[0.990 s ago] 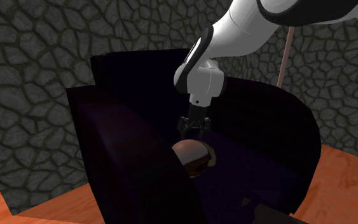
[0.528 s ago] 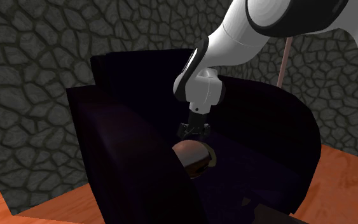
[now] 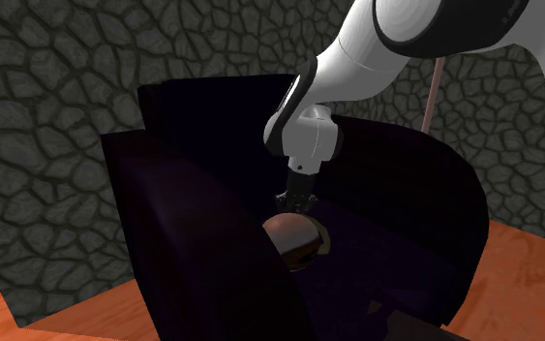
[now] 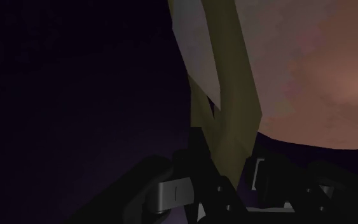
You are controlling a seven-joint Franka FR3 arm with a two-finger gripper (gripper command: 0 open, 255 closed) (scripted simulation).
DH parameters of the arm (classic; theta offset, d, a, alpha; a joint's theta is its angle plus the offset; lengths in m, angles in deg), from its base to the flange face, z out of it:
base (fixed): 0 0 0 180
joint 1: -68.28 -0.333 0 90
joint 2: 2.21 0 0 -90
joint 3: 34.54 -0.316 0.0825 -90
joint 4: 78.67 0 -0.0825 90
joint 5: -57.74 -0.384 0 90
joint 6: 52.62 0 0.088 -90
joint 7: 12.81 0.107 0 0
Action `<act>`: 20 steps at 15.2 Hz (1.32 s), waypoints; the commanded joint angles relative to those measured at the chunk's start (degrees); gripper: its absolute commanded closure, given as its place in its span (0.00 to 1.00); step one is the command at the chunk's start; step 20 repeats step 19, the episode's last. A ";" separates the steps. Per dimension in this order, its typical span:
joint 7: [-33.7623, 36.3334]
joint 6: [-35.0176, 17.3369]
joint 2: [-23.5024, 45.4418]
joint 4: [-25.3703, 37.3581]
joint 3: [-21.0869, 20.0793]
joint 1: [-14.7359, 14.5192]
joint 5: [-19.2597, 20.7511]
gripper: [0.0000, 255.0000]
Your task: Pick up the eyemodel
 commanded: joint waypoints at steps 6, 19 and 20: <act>1.27 1.95 -2.24 -0.10 0.76 -0.58 1.42 1.00; 4.70 8.04 -7.75 1.23 2.50 -1.69 5.25 1.00; 4.70 8.04 -7.75 1.23 2.50 -1.69 5.25 1.00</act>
